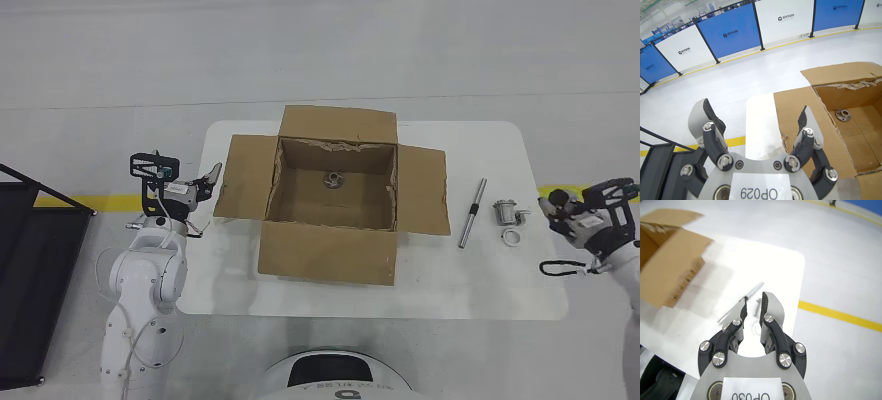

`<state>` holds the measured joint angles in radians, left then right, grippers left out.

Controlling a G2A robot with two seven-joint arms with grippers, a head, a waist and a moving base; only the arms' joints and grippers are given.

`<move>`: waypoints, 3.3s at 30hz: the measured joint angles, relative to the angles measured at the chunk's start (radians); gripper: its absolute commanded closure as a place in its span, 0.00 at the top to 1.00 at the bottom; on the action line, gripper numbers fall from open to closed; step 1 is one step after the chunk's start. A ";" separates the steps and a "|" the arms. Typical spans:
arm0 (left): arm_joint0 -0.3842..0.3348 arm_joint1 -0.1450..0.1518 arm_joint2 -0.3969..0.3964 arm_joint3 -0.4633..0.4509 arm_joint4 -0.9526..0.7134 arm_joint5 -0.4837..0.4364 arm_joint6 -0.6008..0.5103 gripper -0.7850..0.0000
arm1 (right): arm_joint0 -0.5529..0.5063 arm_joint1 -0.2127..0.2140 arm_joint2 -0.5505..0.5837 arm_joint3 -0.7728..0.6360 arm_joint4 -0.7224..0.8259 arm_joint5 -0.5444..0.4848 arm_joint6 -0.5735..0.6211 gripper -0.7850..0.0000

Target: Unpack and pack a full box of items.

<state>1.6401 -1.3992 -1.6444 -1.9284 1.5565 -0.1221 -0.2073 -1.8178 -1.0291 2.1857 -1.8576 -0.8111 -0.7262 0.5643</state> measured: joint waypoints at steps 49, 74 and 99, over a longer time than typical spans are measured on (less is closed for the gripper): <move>0.000 0.000 0.000 0.000 0.000 0.000 0.000 1.00 | 0.690 -0.032 -1.024 0.055 -0.105 0.013 0.189 1.00; 0.000 0.000 0.000 0.000 0.000 0.000 0.000 1.00 | 1.282 -0.353 -1.745 0.908 -0.327 0.207 0.223 0.84; 0.000 0.000 0.000 0.000 0.000 0.000 0.000 1.00 | 1.386 -0.622 -1.892 1.382 -0.399 0.182 0.109 0.49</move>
<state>1.6401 -1.3992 -1.6444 -1.9284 1.5565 -0.1221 -0.2073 -0.4322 -1.6515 0.2935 -0.4755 -1.2096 -0.5444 0.6735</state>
